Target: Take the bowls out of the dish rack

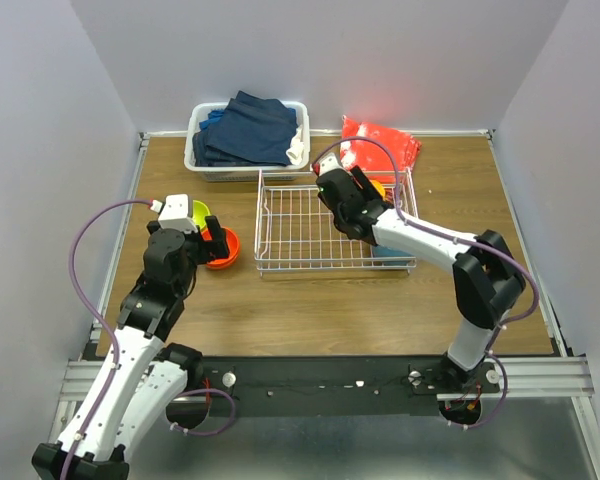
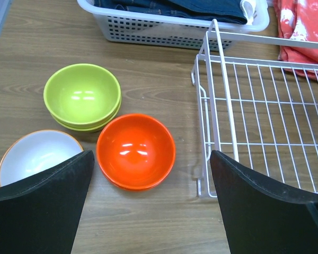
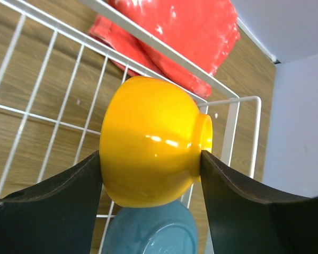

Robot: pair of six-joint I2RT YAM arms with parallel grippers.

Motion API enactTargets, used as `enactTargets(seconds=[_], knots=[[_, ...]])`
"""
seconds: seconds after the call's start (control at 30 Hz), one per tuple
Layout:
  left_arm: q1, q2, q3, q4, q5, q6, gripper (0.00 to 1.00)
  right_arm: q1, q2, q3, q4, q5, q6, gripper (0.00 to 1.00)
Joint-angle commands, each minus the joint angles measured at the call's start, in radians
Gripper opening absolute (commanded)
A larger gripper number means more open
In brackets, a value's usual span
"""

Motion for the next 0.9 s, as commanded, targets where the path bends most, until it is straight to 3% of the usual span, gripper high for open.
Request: enactTargets(seconds=[0.0, 0.3, 0.5, 0.67, 0.87], knots=[[0.010, 0.003, -0.019, 0.050, 0.087, 0.011, 0.99, 0.006, -0.083, 0.022, 0.024, -0.105, 0.104, 0.40], [0.010, 0.037, -0.029, 0.137, 0.205, -0.040, 0.99, -0.007, -0.243, -0.049, 0.107, -0.416, 0.328, 0.39], [0.007, 0.098, -0.042, 0.214, 0.328, -0.147, 0.99, -0.014, -0.433, -0.269, 0.350, -0.728, 0.569, 0.39], [-0.014, 0.151, -0.033, 0.296, 0.377, -0.211, 0.99, -0.017, -0.488, -0.348, 0.491, -0.858, 0.693, 0.39], [-0.085, 0.216, 0.004, 0.338, 0.337, -0.222, 0.99, -0.019, -0.527, -0.400, 0.591, -0.946, 0.761, 0.39]])
